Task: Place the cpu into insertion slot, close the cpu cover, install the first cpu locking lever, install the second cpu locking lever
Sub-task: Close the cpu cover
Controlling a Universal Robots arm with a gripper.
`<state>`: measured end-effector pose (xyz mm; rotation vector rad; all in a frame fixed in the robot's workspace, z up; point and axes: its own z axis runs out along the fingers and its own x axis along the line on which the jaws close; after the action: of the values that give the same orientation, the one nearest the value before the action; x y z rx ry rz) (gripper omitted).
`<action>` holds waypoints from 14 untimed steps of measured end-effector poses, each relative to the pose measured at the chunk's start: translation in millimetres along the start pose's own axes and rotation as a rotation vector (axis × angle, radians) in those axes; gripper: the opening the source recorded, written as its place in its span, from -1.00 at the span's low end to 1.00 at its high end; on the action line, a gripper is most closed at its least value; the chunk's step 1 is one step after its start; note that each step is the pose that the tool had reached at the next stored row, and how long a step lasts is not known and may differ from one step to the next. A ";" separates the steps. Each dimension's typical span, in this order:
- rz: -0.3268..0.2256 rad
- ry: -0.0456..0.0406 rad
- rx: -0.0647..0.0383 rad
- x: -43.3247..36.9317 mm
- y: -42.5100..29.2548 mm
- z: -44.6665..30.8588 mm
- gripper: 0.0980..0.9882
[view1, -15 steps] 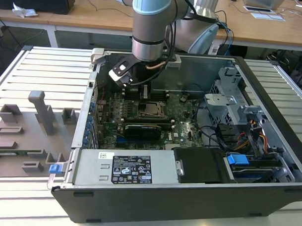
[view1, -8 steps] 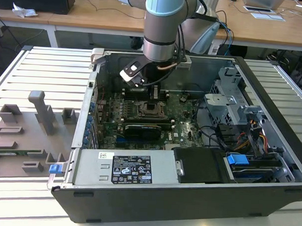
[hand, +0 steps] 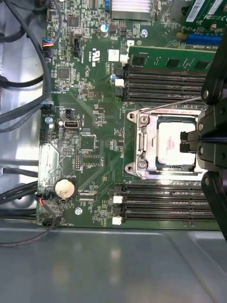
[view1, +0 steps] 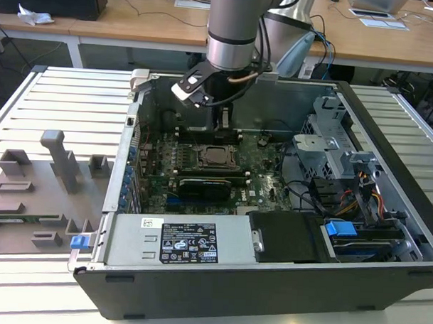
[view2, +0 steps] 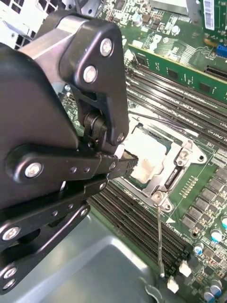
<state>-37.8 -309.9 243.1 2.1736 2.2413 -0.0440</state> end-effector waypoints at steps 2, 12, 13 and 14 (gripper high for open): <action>0.000 0.0000 0.000 -0.1 0.0 -4.1 -0.98; 0.000 0.0001 0.000 -1.6 -0.3 -47.8 -0.98; 0.000 -0.0001 0.000 -1.6 -0.3 -48.7 -0.98; 0.000 0.0002 0.000 -1.6 -0.3 -48.7 -0.98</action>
<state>-37.8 -309.9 291.8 2.1737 2.2413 -0.0436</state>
